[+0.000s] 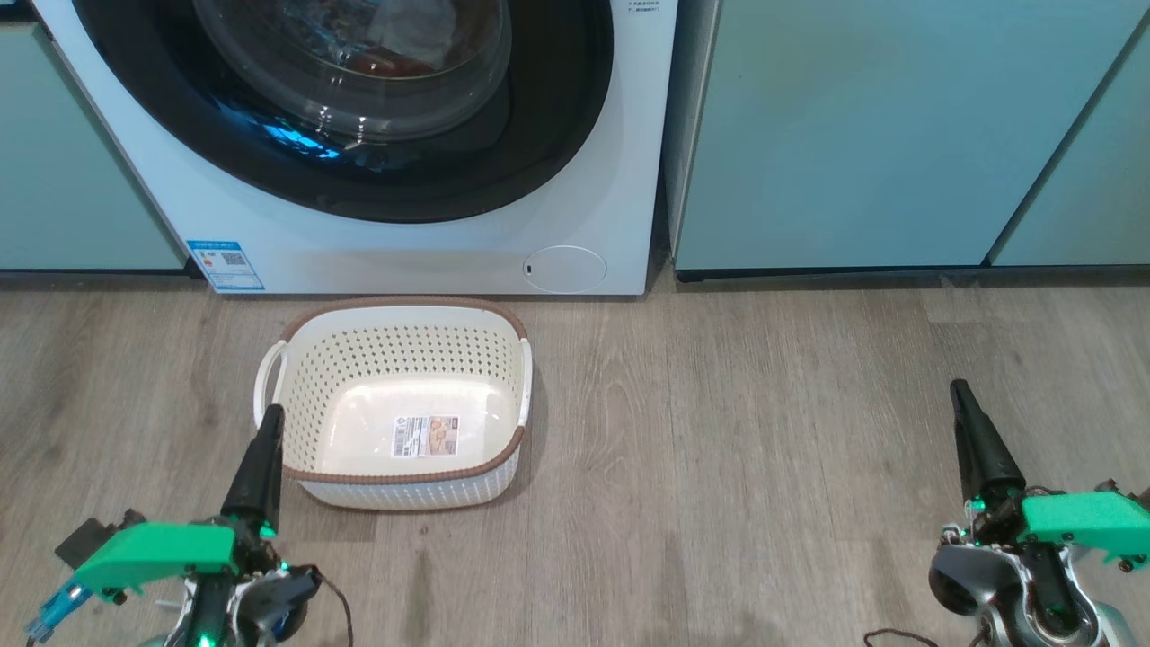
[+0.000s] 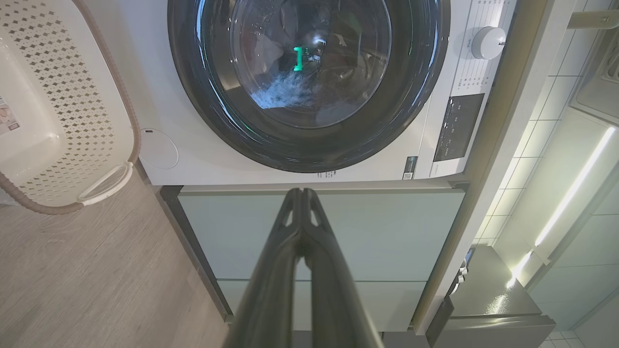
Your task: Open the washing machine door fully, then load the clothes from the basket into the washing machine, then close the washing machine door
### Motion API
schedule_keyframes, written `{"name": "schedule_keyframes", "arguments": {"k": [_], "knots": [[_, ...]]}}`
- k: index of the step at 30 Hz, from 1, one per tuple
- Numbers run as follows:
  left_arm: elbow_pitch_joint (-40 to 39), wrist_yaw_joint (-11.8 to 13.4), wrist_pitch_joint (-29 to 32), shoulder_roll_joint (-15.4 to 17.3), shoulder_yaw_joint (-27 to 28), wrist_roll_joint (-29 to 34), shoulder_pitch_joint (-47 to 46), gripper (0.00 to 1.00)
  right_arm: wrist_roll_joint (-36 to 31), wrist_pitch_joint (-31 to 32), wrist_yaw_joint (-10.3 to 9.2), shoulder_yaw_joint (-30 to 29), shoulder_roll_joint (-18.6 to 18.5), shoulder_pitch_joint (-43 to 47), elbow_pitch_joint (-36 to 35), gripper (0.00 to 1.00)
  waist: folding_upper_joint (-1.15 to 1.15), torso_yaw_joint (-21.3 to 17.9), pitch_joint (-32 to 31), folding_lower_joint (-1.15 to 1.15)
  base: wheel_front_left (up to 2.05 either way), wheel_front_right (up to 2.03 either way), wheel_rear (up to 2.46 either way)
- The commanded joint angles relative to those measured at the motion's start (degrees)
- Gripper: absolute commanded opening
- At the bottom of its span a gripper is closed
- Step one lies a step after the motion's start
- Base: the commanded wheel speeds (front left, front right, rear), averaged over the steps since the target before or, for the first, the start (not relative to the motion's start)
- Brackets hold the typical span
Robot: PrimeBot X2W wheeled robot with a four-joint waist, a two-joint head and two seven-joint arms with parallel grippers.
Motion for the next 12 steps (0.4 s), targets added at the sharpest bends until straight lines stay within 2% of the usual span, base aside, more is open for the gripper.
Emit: {"name": "schedule_keyframes", "arguments": {"k": [1, 12], "knots": [[-1.7, -0.5, 0.4, 0.5, 2.0, -0.4, -2.7, 0.0, 0.3, 0.3, 0.0, 1.0, -0.2, -3.0, -2.2, 0.0, 0.0, 0.0, 0.0, 0.0, 0.0, 0.0, 0.0], [-1.7, -0.5, 0.4, 0.5, 2.0, -0.4, -2.7, 0.0, 0.3, 0.3, 0.0, 1.0, -0.2, -3.0, -2.2, 0.0, 0.0, 0.0, 0.0, 0.0, 0.0, 0.0, 0.0]]}}
